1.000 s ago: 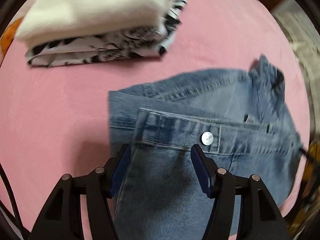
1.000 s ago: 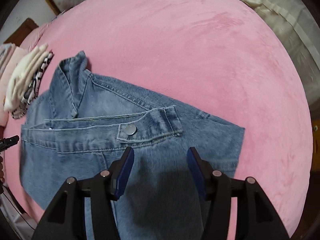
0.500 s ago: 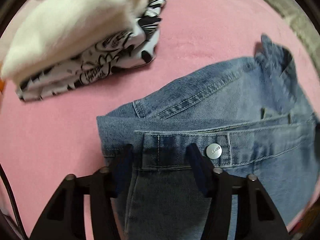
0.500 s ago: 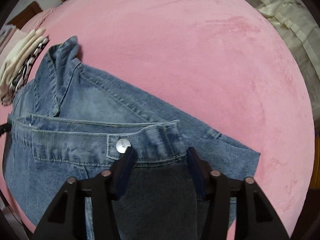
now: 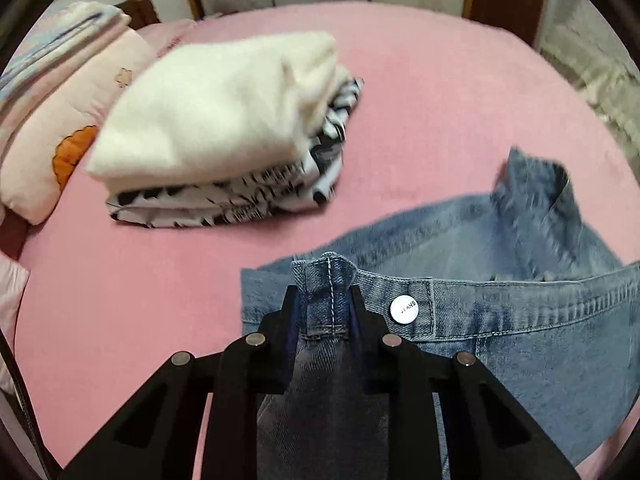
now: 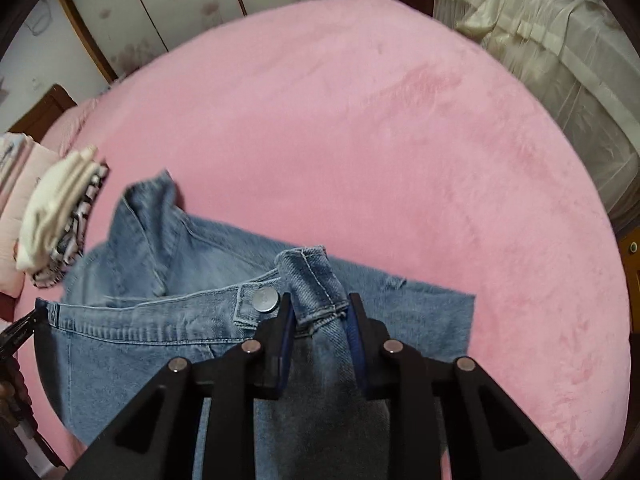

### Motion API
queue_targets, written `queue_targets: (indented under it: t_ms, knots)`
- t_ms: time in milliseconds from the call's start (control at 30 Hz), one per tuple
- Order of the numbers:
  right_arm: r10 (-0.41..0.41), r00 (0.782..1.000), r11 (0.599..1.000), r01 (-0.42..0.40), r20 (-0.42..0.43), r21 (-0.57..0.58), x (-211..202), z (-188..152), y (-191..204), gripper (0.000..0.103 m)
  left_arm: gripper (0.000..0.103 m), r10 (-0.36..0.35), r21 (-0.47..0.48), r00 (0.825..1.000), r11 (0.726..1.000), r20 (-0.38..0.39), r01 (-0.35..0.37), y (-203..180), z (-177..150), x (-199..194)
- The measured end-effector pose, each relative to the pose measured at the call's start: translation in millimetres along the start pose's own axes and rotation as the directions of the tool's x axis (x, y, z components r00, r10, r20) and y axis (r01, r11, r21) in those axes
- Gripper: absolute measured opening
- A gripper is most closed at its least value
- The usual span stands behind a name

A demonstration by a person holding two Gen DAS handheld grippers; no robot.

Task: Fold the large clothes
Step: 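Lower the hem onto the collar and open both tools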

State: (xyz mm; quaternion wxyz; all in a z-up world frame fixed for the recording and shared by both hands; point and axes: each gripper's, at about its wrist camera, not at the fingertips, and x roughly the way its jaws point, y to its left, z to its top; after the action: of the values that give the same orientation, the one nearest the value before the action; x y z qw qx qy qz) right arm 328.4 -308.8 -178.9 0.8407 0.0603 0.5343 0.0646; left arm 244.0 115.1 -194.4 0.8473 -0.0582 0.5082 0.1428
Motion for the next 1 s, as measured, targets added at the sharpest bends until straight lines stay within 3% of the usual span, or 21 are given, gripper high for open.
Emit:
queue_targets:
  t_ms: [167, 367, 500, 667, 733, 867, 1000]
  knots:
    - [-0.013, 0.998, 1.0, 0.012, 0.061, 0.009, -4, 12, 1, 0.024, 0.02, 0.023, 0.029, 0.997, 0.999, 0.075, -0.025, -12, 17, -8]
    - [-0.046, 0.994, 0.999, 0.048, 0.099, -0.017, 22, 28, 4, 0.024, 0.02, 0.061, 0.032, 0.994, 0.997, 0.09, -0.064, -28, 40, 26]
    - [-0.082, 0.996, 0.997, 0.082, 0.03, 0.0, 65, 25, 0, 0.025, 0.022, 0.103, 0.059, 0.995, 0.993, 0.002, -0.103, -37, 34, 76]
    - [-0.118, 0.993, 0.993, 0.118, 0.014, 0.018, 84, 20, -3, 0.029, 0.03, 0.156, 0.085, 0.987, 0.984, -0.03, -0.153, -47, 29, 105]
    - [-0.108, 0.994, 0.994, 0.108, -0.004, 0.025, 82, 23, -5, 0.031, 0.035, 0.14, 0.047, 0.989, 0.989, -0.052, -0.138, -42, 33, 105]
    - [-0.119, 0.992, 0.993, 0.119, -0.042, 0.001, 66, 30, -6, 0.034, 0.054, 0.087, -0.013, 0.984, 0.996, -0.157, -0.09, -28, 44, 98]
    - [-0.092, 0.996, 0.995, 0.091, 0.01, 0.038, 27, 24, 0, 0.035, 0.055, 0.03, -0.018, 0.986, 0.999, -0.167, -0.034, -28, 42, 67]
